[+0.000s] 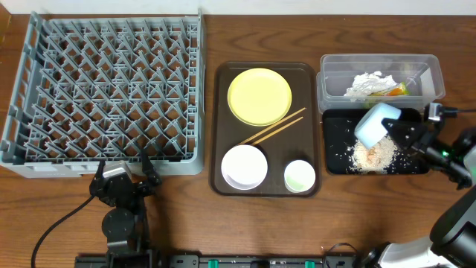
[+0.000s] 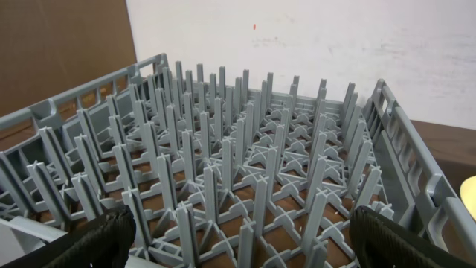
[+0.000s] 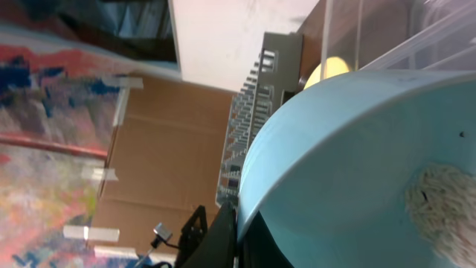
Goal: Sort waste into correct bins and load items into the dishwasher
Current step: 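Tip the light-blue bowl over the black tray to dump the rice, then return the empty light-blue bowl to the brown tray and release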
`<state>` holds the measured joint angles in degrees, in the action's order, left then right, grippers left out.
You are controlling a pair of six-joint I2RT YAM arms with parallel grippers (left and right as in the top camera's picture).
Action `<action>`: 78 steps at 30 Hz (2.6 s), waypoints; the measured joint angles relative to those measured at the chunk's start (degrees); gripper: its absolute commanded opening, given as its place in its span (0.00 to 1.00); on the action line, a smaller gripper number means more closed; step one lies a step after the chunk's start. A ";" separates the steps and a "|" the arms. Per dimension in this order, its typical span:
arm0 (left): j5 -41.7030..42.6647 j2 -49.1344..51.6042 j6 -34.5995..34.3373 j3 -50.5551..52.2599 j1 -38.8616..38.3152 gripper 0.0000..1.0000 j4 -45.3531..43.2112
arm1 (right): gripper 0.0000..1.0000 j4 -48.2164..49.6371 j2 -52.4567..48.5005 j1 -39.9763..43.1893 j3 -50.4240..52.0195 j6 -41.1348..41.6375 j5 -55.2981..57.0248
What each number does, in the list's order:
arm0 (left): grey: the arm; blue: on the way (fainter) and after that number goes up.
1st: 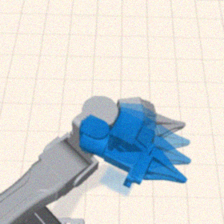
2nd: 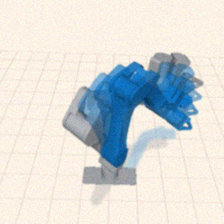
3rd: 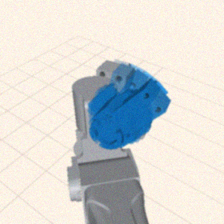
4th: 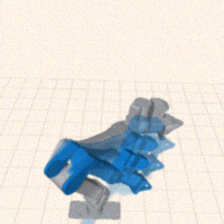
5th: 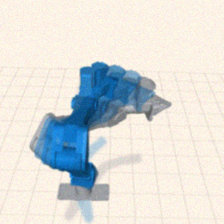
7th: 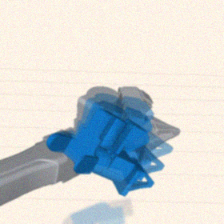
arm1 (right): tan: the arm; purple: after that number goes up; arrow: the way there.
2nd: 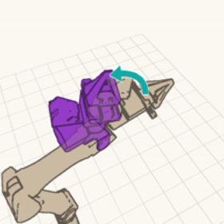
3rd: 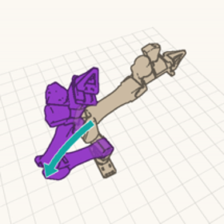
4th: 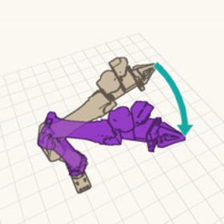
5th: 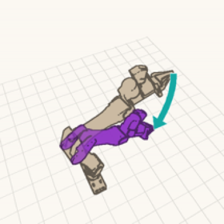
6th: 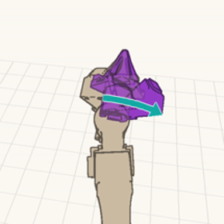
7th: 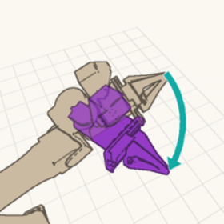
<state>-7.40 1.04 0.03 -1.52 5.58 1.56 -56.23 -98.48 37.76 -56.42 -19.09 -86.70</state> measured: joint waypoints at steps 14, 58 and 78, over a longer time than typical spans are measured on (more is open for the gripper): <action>0.00 0.00 0.00 0.00 0.00 0.92 0.00 | 0.01 0.11 0.00 4.20 0.00 5.70 -0.35; 0.00 0.00 0.00 0.00 0.00 0.92 0.00 | 0.01 7.39 0.42 2.86 0.31 16.96 0.04; -0.02 0.00 0.00 0.00 0.00 0.92 0.00 | 0.01 7.45 22.18 -38.10 -23.39 23.69 44.61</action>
<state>-7.42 1.04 0.03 -1.52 5.58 1.56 -48.77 -76.29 -0.34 -79.81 4.60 -42.09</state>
